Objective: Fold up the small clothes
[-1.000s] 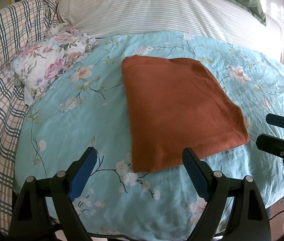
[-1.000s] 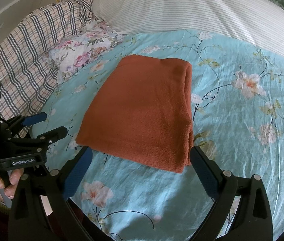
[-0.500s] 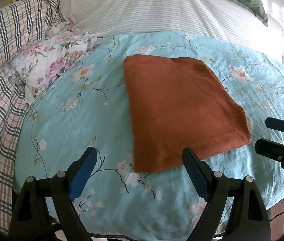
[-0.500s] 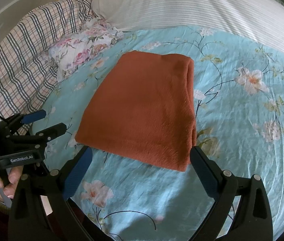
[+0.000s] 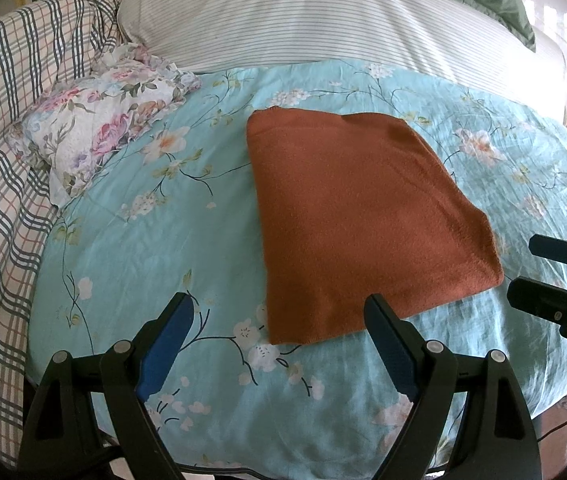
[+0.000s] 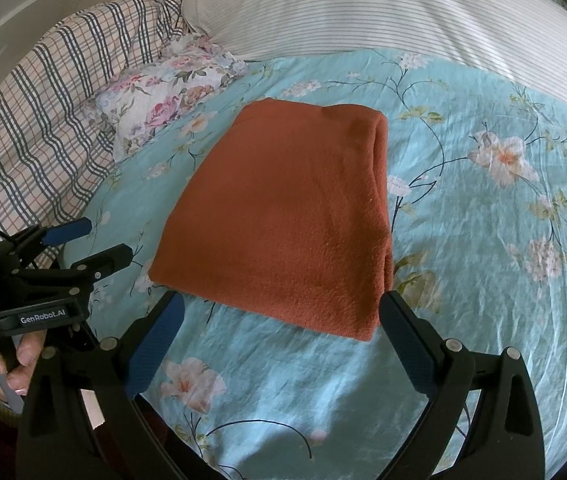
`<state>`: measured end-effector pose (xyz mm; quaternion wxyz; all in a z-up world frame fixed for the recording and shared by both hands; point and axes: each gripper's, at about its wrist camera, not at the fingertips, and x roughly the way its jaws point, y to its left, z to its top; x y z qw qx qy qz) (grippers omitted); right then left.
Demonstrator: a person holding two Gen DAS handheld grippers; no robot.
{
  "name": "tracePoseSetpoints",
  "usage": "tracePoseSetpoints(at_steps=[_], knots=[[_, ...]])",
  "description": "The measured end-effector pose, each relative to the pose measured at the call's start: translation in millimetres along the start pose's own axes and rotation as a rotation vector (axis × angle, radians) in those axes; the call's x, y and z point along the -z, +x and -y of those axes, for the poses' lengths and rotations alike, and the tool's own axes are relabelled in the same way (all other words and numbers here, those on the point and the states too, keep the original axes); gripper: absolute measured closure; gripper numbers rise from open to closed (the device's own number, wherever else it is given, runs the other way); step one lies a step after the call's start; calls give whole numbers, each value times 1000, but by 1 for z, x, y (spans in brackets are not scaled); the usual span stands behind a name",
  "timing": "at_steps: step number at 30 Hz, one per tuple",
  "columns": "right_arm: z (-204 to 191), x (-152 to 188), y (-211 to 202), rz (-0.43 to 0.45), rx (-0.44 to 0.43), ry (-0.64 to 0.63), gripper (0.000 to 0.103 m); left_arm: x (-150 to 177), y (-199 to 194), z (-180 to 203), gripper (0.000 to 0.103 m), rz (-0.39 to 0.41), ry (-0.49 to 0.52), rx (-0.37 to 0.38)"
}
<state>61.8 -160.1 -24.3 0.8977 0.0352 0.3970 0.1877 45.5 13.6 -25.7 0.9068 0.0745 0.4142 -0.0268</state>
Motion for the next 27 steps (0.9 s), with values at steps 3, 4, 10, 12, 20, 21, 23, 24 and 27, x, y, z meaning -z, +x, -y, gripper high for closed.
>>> tracePoseSetpoints(at_steps=[3,4,10,12,20,21,23,24,27], knots=[[-1,1,0,0,1,1,5,0,0,0,15,0,1,-1],[0,0,0,0,1,0,5,0,0,0,15,0,1,0],[1,0,1,0,-1,0,5,0,0,0,15,0,1,-1],[1,0,1,-1,-1,0,5,0,0,0,15,1,2,1],[-1,-2,3,-1,-1,-12,5,0,2,-2,15,-2,7,0],[-1,-2,3,-2,-1,-13,5,1,2,-2,15,-2,8,0],[0,-3,3,-2,-1,-14,5,1,2,-3,15,-2,9,0],[0,-4,3,-3,0,-15,5,0,2,-2,15,-2,9,0],[-1,-4,3,0,3,-23,5,0,2,-2,15,0,8,-2]])
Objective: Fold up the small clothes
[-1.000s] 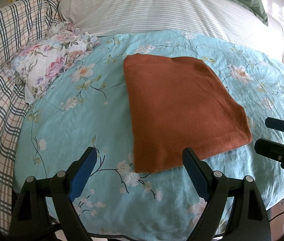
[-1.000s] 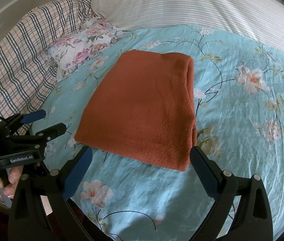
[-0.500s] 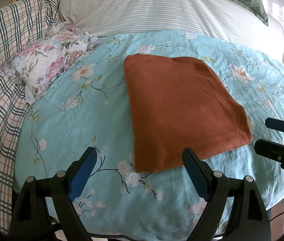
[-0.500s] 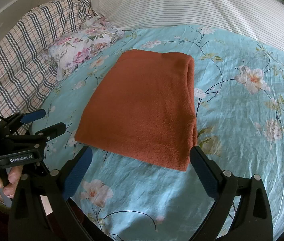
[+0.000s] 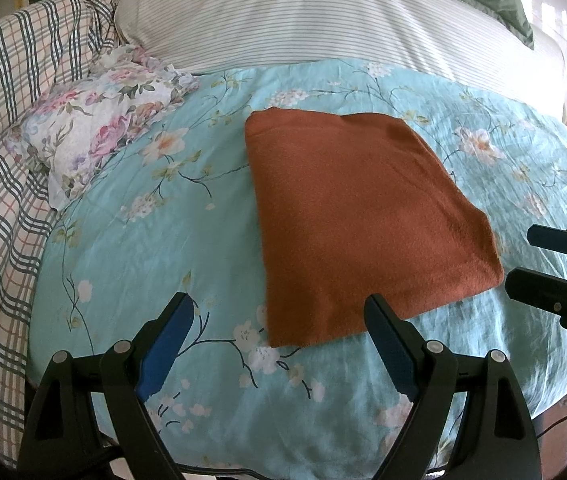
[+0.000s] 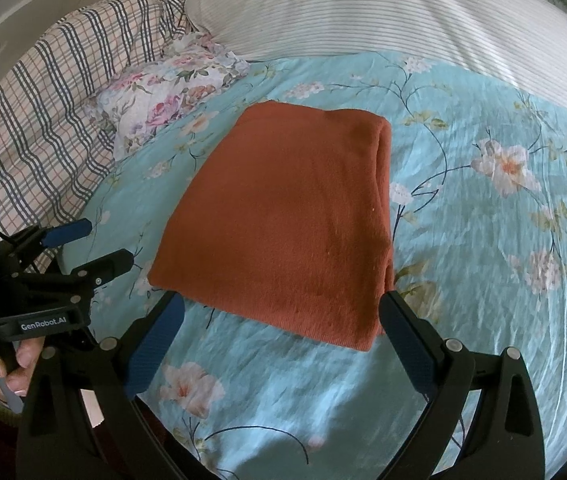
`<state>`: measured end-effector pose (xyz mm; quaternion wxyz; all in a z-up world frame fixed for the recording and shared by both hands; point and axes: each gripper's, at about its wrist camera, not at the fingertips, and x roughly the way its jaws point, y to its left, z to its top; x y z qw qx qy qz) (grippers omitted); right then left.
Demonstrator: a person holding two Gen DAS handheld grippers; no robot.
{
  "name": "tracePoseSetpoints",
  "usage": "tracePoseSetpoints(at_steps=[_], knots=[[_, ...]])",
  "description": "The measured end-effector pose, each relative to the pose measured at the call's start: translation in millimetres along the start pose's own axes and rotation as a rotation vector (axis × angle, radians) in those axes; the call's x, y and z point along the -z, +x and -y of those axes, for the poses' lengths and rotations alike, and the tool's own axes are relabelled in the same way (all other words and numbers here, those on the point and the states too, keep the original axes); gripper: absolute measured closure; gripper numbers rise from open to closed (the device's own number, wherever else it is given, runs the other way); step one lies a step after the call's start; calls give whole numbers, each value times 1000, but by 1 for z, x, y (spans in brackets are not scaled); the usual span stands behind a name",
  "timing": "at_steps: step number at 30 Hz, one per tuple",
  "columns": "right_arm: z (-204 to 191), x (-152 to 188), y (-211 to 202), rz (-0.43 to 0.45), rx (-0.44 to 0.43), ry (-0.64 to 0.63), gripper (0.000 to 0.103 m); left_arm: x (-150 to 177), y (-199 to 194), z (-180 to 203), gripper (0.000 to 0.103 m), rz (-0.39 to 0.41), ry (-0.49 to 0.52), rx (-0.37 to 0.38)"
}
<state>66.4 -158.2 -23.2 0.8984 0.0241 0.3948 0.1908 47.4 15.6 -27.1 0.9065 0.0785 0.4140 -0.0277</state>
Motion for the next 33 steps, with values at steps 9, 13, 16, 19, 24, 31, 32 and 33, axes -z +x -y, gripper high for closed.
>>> tracePoseSetpoints(at_steps=[9,13,16,19,24,31,32,33], knots=[[-1,-4,0,2,0,-1,5,-8,2,1,15,2,9,5],[-3,-4,1,1,2,-2,5,-11,3,2,15,4,14,7],[0,-8,3,-3,2,-1,5,-13,4,2,15,3,14,10],[3,-10,5,-10,-1,-1,5,-15,5,2,15,0,12,12],[6,-15,11,-23,-5,-5,5,-18,9,3,15,-8,10,13],[4,-15,12,-24,-5,-5,5,-20,10,2,15,-2,8,10],[4,-15,12,-24,-3,-5,5,-21,10,3,15,1,9,10],[4,-15,12,-24,-4,-5,5,-21,10,3,15,1,10,9]])
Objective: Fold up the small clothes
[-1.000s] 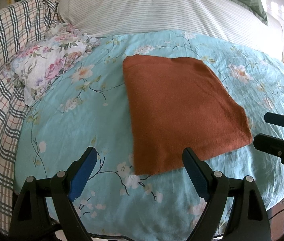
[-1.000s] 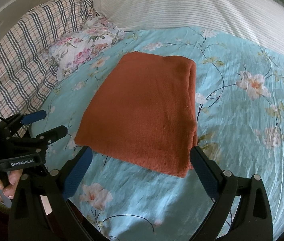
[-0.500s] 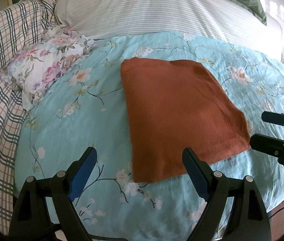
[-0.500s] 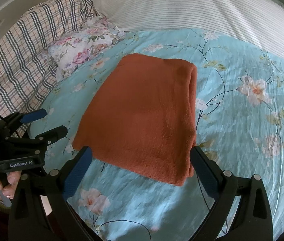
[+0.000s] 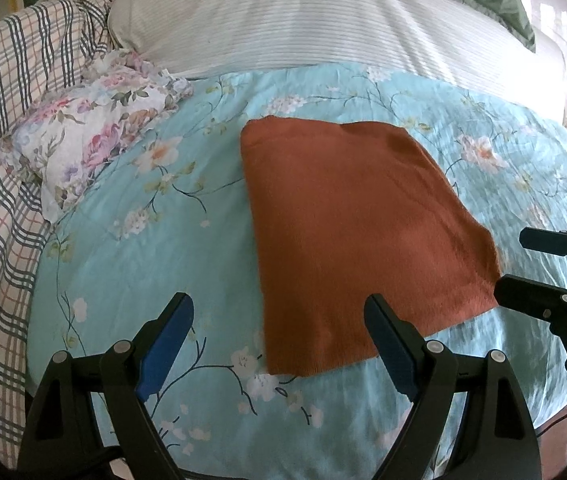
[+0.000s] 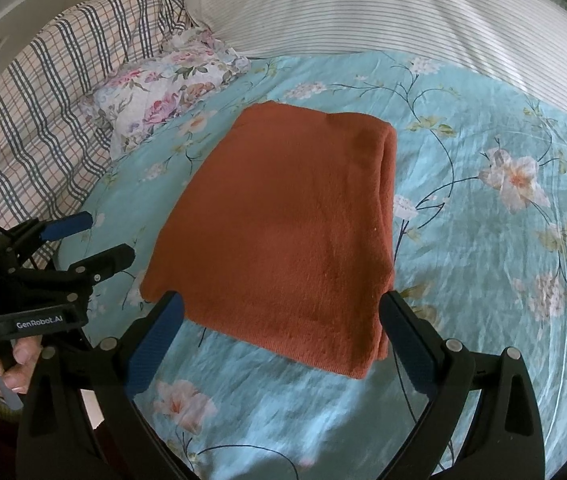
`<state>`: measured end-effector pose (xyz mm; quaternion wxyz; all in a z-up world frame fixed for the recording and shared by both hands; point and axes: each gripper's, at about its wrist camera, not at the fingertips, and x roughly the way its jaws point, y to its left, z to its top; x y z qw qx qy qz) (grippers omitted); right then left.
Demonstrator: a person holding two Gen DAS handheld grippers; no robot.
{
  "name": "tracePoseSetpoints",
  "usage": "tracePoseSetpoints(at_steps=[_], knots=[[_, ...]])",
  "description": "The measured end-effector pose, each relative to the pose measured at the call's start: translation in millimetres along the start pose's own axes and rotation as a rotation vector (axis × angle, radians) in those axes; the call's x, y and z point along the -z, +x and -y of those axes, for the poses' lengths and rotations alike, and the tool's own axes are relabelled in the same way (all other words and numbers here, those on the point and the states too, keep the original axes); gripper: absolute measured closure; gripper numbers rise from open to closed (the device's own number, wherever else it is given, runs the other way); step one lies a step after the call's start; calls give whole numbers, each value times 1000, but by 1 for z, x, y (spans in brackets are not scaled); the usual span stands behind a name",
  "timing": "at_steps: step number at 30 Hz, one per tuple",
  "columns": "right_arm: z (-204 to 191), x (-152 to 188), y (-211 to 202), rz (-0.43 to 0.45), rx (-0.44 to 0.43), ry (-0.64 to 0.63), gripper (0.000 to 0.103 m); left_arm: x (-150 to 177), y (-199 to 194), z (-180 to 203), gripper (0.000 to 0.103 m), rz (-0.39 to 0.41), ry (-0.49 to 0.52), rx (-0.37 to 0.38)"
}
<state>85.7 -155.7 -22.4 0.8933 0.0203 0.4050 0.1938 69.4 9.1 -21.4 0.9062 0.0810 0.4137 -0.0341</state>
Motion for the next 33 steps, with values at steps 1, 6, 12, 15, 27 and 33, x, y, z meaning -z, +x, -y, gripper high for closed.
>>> tracePoseSetpoints(at_steps=[1,6,12,15,27,33], knots=[[1,-1,1,-1,-1,0,5,-1,0,0,15,-1,1,1],[1,-2,1,-1,-1,-1,5,-3,2,0,15,-4,-1,4],[-1,-2,1,-1,0,0,5,-3,2,1,15,-4,1,1],[-1,-2,2,2,0,-2,5,-3,3,4,15,7,17,-31],[4,-14,12,-4,12,2,5,-18,16,-2,15,10,7,-55],[13,-21,17,-3,16,14,5,-25,21,-9,15,10,-7,-68]])
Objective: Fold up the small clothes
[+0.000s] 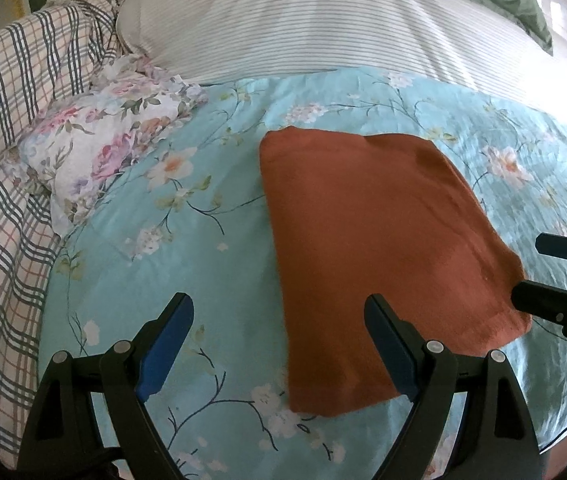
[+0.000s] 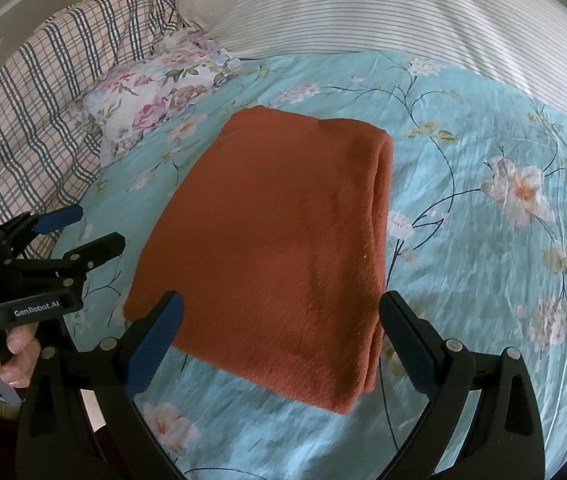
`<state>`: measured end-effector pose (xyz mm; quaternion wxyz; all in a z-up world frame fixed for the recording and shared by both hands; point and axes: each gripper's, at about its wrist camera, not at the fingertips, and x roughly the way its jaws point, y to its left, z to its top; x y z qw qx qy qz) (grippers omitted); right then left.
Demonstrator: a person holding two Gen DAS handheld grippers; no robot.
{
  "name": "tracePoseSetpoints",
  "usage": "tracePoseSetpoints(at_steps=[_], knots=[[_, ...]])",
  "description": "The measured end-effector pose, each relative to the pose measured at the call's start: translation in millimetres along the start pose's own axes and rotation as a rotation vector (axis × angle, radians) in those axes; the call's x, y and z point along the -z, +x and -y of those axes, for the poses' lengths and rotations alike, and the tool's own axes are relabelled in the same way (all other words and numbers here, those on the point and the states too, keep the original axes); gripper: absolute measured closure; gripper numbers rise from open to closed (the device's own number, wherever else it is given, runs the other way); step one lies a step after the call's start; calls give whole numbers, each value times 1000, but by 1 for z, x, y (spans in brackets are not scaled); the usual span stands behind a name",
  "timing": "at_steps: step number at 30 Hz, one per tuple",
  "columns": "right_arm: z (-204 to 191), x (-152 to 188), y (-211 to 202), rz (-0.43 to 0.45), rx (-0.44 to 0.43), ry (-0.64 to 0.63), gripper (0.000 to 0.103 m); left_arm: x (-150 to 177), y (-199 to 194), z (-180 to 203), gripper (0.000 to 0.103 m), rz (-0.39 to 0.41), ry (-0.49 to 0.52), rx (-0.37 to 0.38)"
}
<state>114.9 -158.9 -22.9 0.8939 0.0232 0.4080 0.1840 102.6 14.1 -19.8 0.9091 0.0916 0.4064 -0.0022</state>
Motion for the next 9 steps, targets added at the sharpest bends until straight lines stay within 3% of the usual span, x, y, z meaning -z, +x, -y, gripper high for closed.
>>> tracePoseSetpoints(at_steps=[9], knots=[[8,-2,11,-3,3,29,5,2,1,3,15,0,-14,-8]])
